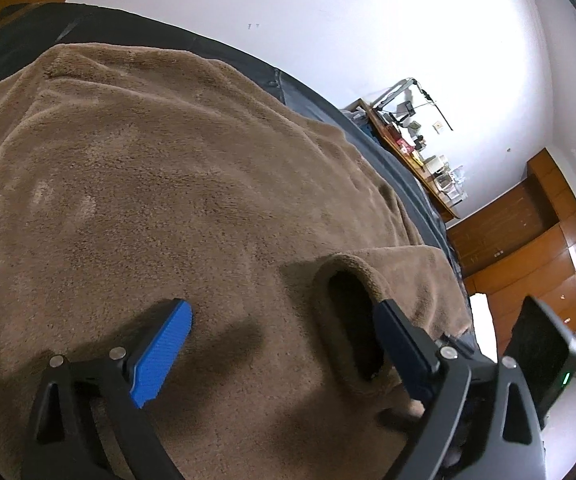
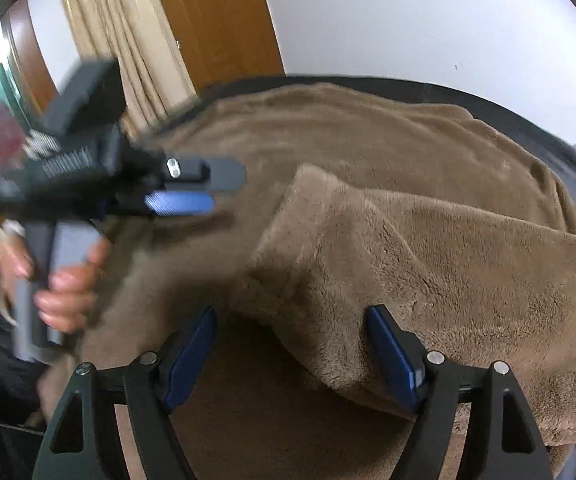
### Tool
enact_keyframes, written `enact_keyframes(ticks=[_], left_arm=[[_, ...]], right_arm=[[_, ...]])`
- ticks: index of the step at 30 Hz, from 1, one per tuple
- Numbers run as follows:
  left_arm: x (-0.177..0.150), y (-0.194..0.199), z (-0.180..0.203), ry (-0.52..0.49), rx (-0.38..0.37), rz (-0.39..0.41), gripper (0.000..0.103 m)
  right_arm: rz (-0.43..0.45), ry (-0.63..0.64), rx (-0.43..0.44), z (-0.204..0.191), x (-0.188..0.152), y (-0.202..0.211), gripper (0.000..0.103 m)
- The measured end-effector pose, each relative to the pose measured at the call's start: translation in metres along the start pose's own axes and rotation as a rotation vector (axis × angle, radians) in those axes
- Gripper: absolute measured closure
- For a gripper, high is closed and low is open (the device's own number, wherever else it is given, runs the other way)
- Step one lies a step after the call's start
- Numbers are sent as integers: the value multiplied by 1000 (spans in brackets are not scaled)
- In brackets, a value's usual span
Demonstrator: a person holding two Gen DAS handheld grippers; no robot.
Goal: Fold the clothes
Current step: 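Carry the held sleeve across the fleece toward the left gripper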
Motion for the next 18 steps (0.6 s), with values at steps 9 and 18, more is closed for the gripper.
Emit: enact_keyframes(ticks=[9, 18], left_arm=[[4, -13, 7, 38, -100, -62, 8], [7, -54, 47, 34, -81, -214, 8]], right_arm=[[405, -361, 53, 107, 10, 70, 23], [559, -476, -178, 136, -12, 99, 23]])
Point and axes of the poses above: each gripper's, at about its wrist camera, not at the fingertips, and y roughly against the way its jaws point, z to its right, x to its top, the point moved 3 cm from there along -y, roughly the way its jaws point, and after that the axes turned 6 degrees about y, right-handed, at the moved point
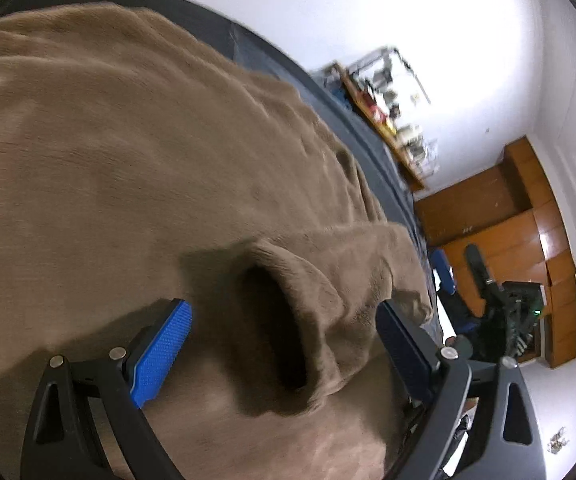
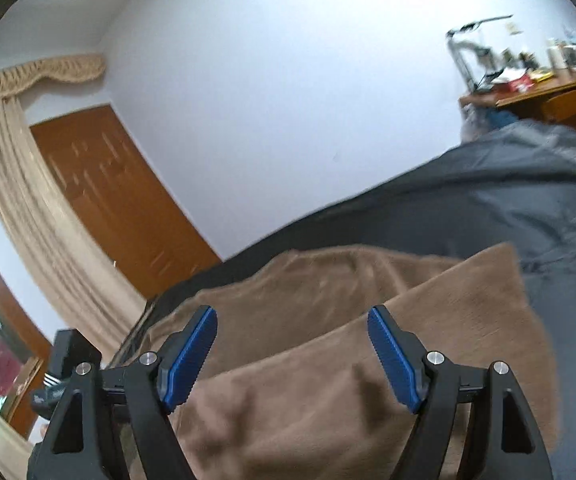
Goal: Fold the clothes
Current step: 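Carry the held sleeve across the fleece toward the left gripper, then grasp the sleeve cuff with the left gripper while the right gripper releases it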
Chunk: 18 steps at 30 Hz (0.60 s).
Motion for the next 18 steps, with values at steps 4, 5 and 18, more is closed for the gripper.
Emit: enact_keyframes(ticks=[4, 5, 18], left_arm=[[2, -18, 8, -21, 28, -16, 8], [2, -20, 10, -27, 38, -13, 8], [30, -5, 28, -67, 105, 95, 85]], right_arm=[[25, 3, 0, -4, 3, 8, 23], [27, 8, 2, -4, 4, 13, 23], [72, 64, -72, -9, 2, 34, 23]])
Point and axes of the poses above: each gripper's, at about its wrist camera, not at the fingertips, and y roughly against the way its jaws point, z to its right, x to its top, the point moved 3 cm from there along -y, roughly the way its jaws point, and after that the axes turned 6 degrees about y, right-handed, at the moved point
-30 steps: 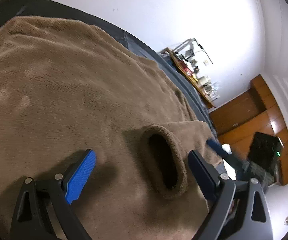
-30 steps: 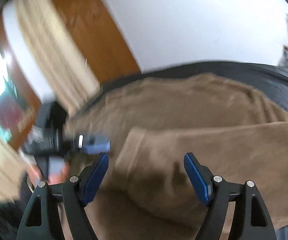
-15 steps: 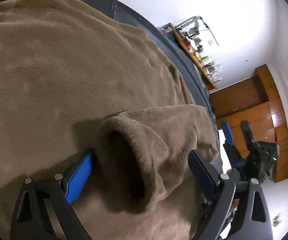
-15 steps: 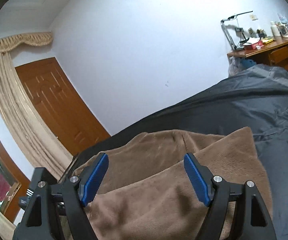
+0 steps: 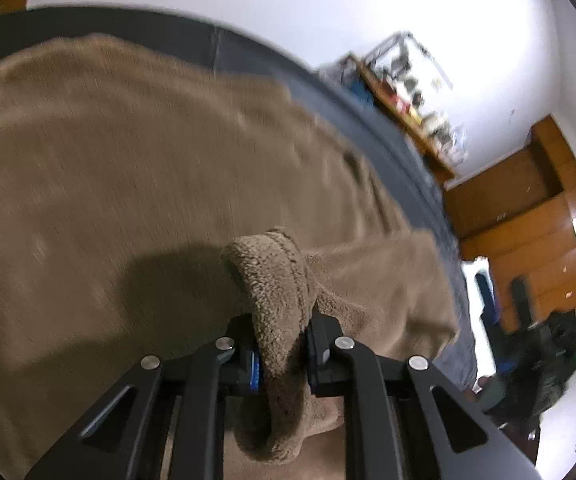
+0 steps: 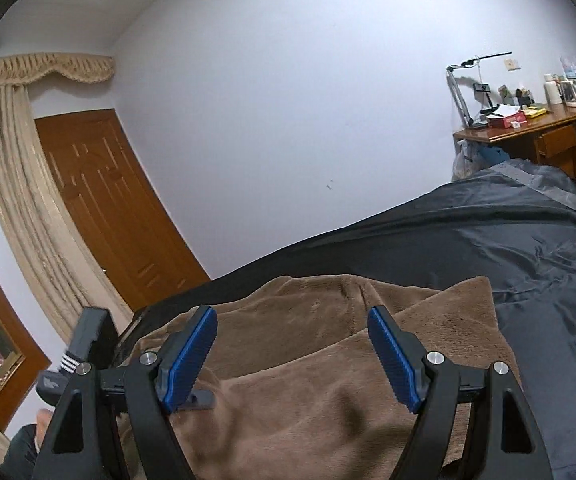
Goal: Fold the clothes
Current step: 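Grasp the sleeve cuff with the left gripper while the right gripper releases it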
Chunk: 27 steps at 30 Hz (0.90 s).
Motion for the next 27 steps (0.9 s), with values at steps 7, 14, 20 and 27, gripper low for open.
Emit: enact_keyframes(ticks=[7, 14, 20, 27], left_arm=[[31, 77, -46, 68, 11, 168, 85], [29, 113, -111, 134, 111, 211, 85], [18, 92, -140, 148, 171, 173, 84], [11, 70, -155, 147, 227, 179, 58]], right_arm=[[-27, -88, -105, 27, -3, -3, 23], [-63, -48, -133, 23, -7, -9, 23], [-113, 34, -168, 14, -11, -19, 23], [-187, 314, -180, -31, -30, -35, 23]])
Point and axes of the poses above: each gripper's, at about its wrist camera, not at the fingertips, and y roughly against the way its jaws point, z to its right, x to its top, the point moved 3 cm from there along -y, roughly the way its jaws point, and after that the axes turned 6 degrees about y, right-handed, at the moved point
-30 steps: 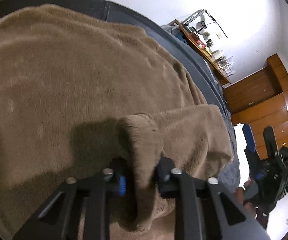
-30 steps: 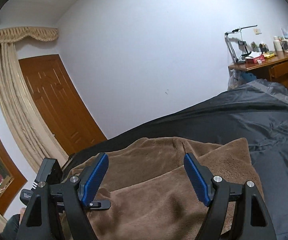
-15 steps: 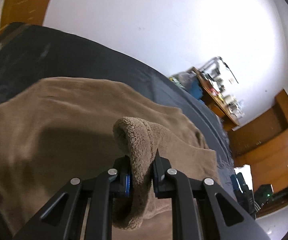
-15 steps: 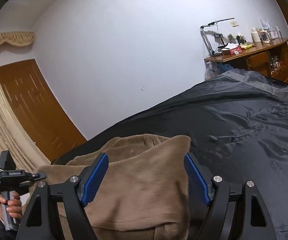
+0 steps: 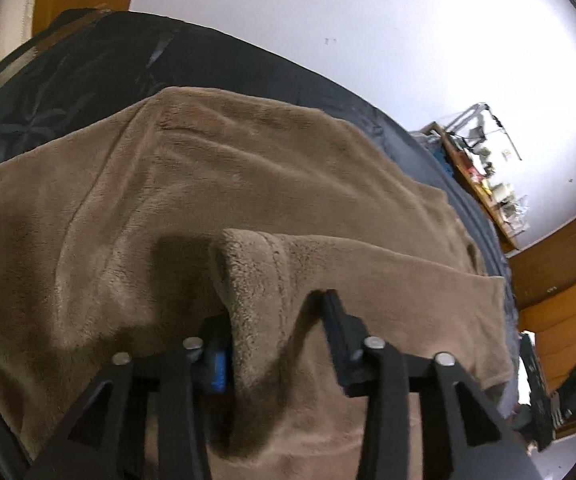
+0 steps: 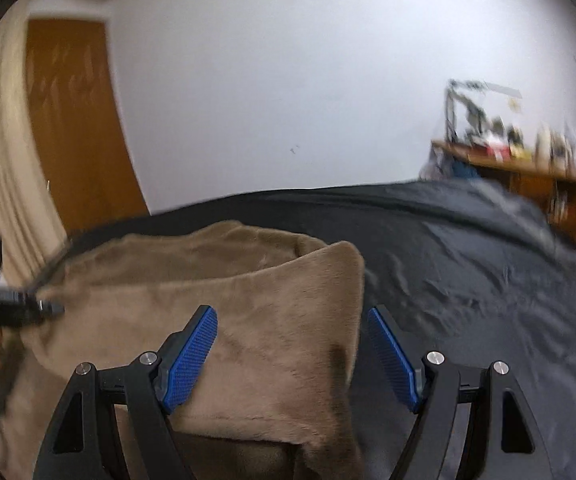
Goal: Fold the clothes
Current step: 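Grasp the sleeve cuff with the left gripper while the right gripper releases it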
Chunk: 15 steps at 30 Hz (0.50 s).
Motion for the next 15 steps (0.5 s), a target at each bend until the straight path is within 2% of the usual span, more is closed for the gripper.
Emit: enact_keyframes(ticks=[3, 5, 9, 11, 15], left_arm=[[-1, 3, -1, -29, 3, 31, 53], [-2, 7, 1, -61, 43, 72, 43], [-2, 14, 6, -125, 145, 160, 34], [-1, 16, 2, -116, 162, 174, 31], [3, 24, -10, -63, 155, 195, 31]], right_arm=[[-42, 72, 42, -16, -5, -9, 23], [-75, 113, 73, -26, -8, -16, 23], [-198, 129, 79, -31, -18, -36, 23], [-286, 108, 91, -26, -27, -49, 23], [-318, 126, 94, -28, -28, -54, 18]])
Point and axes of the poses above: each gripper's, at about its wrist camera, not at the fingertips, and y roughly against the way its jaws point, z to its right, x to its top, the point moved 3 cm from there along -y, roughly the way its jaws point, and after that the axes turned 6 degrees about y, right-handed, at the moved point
